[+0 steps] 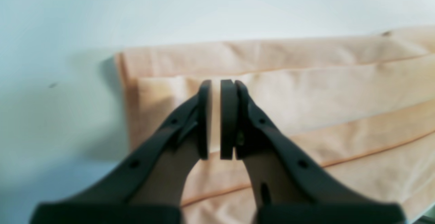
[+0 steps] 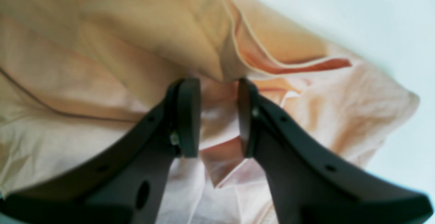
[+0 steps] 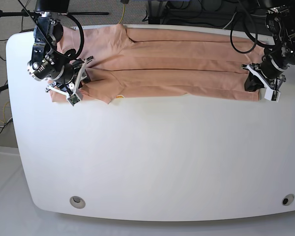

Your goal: Fold the T-shirt properly

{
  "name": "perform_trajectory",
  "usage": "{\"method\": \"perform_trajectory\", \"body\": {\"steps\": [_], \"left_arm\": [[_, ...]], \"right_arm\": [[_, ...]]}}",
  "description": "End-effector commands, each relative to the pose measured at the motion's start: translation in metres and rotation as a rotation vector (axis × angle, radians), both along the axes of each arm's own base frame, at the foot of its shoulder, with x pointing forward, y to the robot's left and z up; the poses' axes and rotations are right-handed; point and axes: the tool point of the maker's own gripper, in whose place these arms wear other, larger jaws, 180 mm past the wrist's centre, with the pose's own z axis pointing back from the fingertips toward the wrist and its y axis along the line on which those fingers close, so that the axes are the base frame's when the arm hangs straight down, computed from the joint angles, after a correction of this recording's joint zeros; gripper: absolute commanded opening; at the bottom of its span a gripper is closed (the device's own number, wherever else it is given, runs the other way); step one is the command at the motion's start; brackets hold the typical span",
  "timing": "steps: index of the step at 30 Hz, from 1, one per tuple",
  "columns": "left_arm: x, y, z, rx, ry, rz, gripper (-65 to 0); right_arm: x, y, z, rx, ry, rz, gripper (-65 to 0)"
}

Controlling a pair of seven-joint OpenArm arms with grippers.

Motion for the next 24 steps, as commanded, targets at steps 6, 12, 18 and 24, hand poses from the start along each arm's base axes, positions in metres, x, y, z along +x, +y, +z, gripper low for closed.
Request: {"method": "perform_trajectory", "body": {"steps": [6,12,18,24], "left_arm": [[0.009,0.010,0.012,0.027,-0.049,0.003,-60.8],[0.010,0.010,0.012,0.030,-0.056,0.008,-60.9],[0.008,0.007,0.011,0.019,-0.053,0.006,-61.3],[0.009,0.006,0.011,0.014,-0.057,0.006,-61.4]], "right_arm": [[0.014,-0.003,-0.003,0.030,-0.015,-0.021,-46.6],[0.017,-0.004,-0.010,0.049,0.003,-0.035,-46.4],[0.021,-0.007,-0.012,0.047,0.012,-0.033,-46.4],[0.024,-0.007,-0.013,0.048,0.014,-0.026,-46.4]]}}
